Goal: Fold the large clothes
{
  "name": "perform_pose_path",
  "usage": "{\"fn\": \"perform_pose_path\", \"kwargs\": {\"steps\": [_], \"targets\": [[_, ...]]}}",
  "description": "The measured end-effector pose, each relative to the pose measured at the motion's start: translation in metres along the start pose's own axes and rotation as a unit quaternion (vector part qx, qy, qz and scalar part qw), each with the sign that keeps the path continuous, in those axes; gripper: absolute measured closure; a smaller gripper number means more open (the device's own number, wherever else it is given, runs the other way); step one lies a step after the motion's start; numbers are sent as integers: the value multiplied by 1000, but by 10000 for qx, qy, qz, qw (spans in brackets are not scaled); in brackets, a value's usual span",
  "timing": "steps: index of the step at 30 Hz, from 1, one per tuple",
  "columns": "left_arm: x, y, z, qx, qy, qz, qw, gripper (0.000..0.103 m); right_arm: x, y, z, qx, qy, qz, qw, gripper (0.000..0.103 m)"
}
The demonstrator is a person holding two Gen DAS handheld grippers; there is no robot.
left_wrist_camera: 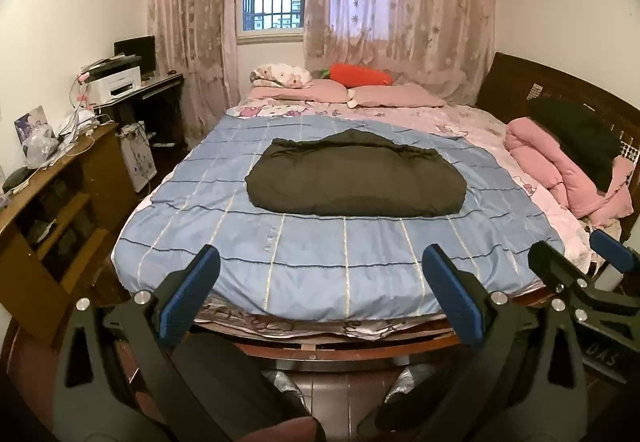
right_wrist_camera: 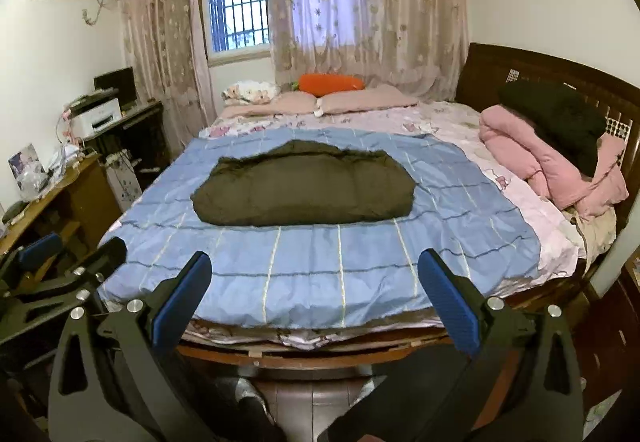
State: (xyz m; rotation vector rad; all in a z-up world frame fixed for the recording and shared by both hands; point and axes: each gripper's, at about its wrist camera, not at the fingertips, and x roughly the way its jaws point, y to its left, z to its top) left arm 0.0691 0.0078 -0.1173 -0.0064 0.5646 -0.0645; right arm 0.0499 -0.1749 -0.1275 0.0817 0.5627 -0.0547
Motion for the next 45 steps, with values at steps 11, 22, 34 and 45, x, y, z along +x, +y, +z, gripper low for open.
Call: {"fn": "perform_pose_path", "kwargs": {"steps": [11, 22, 34, 45], "targets": [[5, 3, -3, -1, 47, 151, 9999, 2, 3, -1, 0, -5, 42, -49, 10000, 1], [5, 2, -3, 30, 2, 163, 9999, 2, 5, -1, -1, 9, 15, -53, 10000, 1], [3, 1, -1, 42, -32, 166, 9998, 2, 5, -2, 0, 3, 7, -52, 10000, 1], [3, 1, 0, 42, -32, 171, 9998, 2, 5, -2, -1, -9, 1, -63, 10000, 1]]}}
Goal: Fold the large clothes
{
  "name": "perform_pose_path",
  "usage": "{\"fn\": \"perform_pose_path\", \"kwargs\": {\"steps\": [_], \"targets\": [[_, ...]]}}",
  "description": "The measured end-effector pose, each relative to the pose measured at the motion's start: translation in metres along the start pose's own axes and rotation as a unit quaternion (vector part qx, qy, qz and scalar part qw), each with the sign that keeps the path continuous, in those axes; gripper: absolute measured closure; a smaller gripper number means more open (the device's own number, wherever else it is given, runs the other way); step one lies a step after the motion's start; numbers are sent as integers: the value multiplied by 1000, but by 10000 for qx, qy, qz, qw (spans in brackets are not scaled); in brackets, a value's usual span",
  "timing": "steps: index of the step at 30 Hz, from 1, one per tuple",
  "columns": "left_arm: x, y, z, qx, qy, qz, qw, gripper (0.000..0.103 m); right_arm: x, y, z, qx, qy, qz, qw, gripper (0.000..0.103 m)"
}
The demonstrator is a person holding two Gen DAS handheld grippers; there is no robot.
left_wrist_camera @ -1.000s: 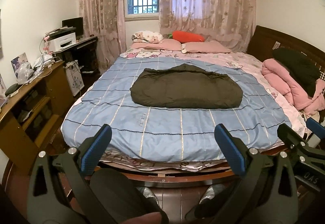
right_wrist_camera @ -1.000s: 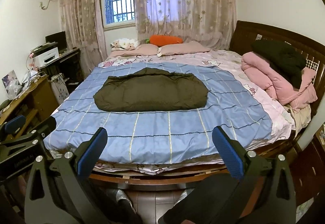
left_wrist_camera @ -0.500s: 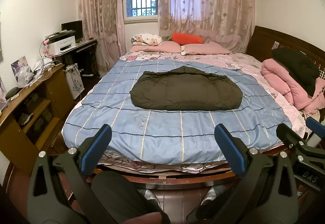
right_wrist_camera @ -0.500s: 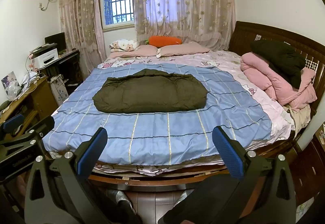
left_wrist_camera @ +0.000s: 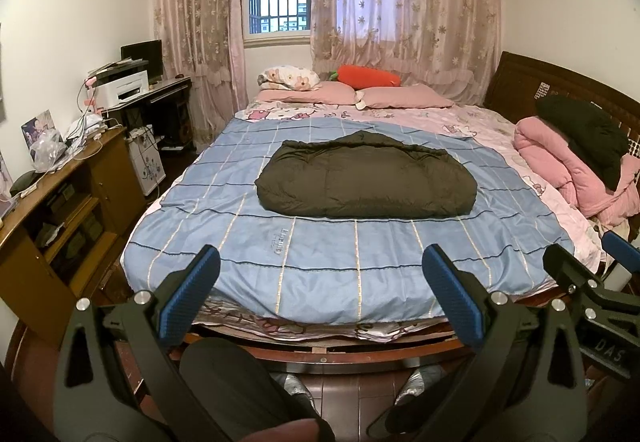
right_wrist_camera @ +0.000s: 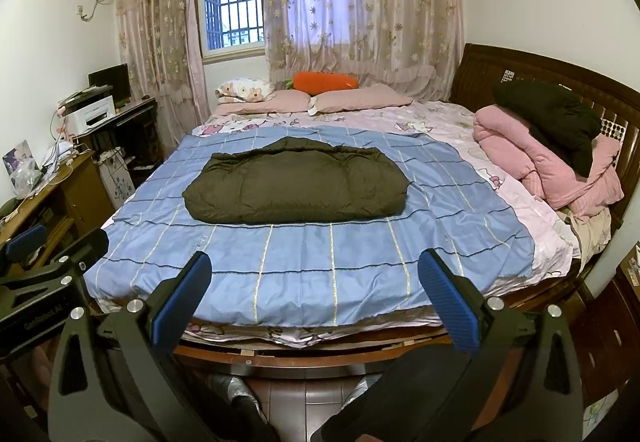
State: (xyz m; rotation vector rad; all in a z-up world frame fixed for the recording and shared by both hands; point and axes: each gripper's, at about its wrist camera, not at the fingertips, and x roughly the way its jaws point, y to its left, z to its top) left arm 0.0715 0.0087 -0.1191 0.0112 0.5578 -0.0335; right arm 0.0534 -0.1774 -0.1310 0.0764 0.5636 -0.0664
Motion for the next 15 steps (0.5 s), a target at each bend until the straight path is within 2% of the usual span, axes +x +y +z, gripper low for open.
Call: {"fn": "perform_pose_path", "kwargs": {"steps": [15], "targets": [[0, -1, 0, 2, 6, -26, 10000, 2, -1, 0, 0, -26, -10, -18, 10000, 1]]}}
